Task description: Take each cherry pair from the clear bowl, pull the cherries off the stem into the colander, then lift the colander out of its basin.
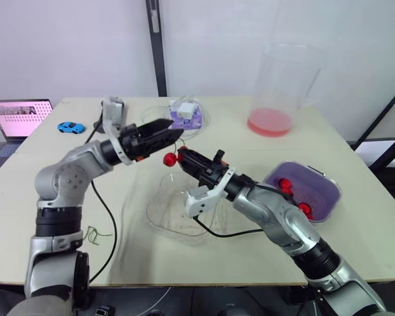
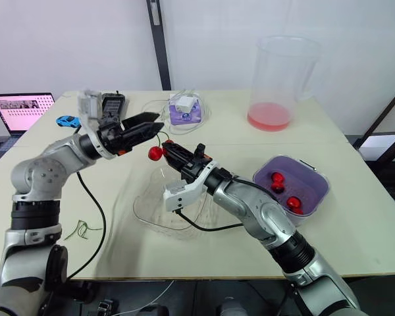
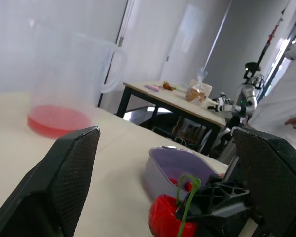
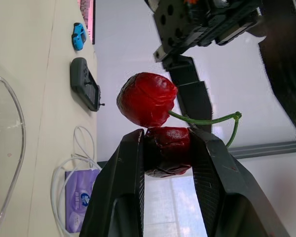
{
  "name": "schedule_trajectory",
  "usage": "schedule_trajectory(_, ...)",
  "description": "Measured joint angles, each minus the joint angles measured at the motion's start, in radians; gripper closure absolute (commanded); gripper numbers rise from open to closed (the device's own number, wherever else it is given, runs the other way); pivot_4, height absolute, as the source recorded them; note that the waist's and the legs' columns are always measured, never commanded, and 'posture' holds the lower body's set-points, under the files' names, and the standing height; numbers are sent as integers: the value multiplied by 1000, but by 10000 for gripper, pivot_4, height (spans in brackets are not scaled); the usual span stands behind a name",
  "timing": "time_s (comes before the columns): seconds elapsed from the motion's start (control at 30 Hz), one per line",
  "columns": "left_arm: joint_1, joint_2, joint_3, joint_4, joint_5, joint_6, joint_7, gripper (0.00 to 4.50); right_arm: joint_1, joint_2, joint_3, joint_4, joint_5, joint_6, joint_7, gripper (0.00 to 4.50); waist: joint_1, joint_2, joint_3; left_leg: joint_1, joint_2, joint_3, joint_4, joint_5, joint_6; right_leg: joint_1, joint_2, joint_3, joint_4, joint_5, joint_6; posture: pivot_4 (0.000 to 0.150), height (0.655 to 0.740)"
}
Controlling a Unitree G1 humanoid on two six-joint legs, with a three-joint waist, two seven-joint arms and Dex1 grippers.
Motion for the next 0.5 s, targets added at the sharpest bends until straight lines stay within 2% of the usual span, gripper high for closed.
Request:
schedule_trajectory(0.23, 16, -35, -1, -45, 1, -14, 61, 0, 6, 10, -9, 0, 0, 1, 16, 31287, 1, 0, 0, 0, 0, 0, 0, 0, 0, 0, 0, 0, 0, 0, 0, 1500, 7332)
schedule_trajectory(0.33, 28, -43, -1, -49, 3, -25, 74, 7818, 11, 10, -13, -1, 1, 1, 20, 31682, 1, 0, 0, 0, 0, 0, 0, 0, 0, 0, 0, 0, 0, 0, 0, 1500, 7332)
schedule_trajectory(0.5, 34, -45, -5, -63, 3, -39, 78, 33980, 12, 11, -13, -1, 2, 0, 23, 31682, 1, 0, 0, 0, 0, 0, 0, 0, 0, 0, 0, 0, 0, 0, 0, 1500, 7332)
